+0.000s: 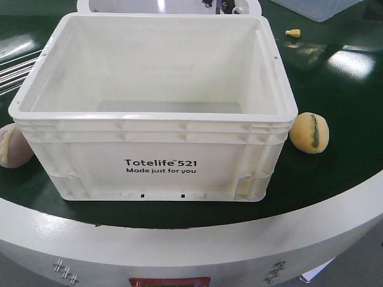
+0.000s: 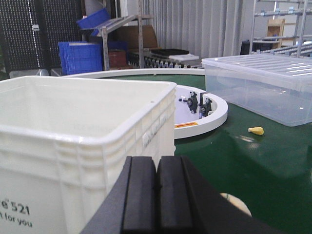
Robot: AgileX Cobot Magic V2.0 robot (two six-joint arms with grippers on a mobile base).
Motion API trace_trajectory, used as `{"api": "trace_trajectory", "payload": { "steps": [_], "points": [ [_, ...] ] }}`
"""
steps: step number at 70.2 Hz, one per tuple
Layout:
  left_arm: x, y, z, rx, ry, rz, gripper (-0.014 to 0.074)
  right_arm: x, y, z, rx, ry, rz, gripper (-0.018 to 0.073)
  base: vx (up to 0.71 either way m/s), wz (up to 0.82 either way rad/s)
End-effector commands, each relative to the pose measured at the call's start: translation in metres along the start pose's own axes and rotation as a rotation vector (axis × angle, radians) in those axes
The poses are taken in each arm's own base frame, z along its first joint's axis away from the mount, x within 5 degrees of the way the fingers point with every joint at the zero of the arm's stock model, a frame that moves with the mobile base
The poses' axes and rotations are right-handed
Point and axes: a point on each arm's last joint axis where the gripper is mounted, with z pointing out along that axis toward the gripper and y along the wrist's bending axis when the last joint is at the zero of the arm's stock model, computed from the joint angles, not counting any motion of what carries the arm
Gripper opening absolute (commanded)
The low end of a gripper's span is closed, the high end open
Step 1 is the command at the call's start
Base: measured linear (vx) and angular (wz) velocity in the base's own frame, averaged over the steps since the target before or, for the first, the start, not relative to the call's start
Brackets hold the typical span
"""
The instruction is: Place moving items into box and shelve
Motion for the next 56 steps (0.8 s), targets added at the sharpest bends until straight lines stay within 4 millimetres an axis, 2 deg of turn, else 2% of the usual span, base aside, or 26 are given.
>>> {"api": "trace_trajectory", "payload": {
  "steps": [1, 12, 22, 33, 56],
  "points": [
    [-0.039, 0.0, 0.011, 0.014, -0.119, -0.013, -0.0027, -0.037, -0.002, 0.011, 0.017, -0.079, -0.026, -0.0015, 0.0, 0.0],
    [-0.071, 0.001, 0.043, 0.021, -0.114, -0.015, -0.0027, -0.076, -0.003, 0.042, 0.022, -0.053, -0.096, -0.0015, 0.0, 0.0],
    [-0.09, 0.001, 0.066, 0.026, -0.115, -0.015, -0.0027, -0.096, -0.004, 0.069, 0.022, -0.029, -0.102, -0.0015, 0.0, 0.0],
    [-0.097, 0.0, 0.076, 0.035, -0.168, -0.015, -0.0027, -0.098, -0.005, 0.085, 0.026, -0.025, -0.101, -0.0015, 0.0, 0.0],
    [-0.096, 0.0, 0.076, 0.034, -0.161, -0.016, -0.0015, -0.096, -0.005, 0.087, 0.024, -0.008, -0.095, -0.0011, 0.0, 0.0]
  ]
}}
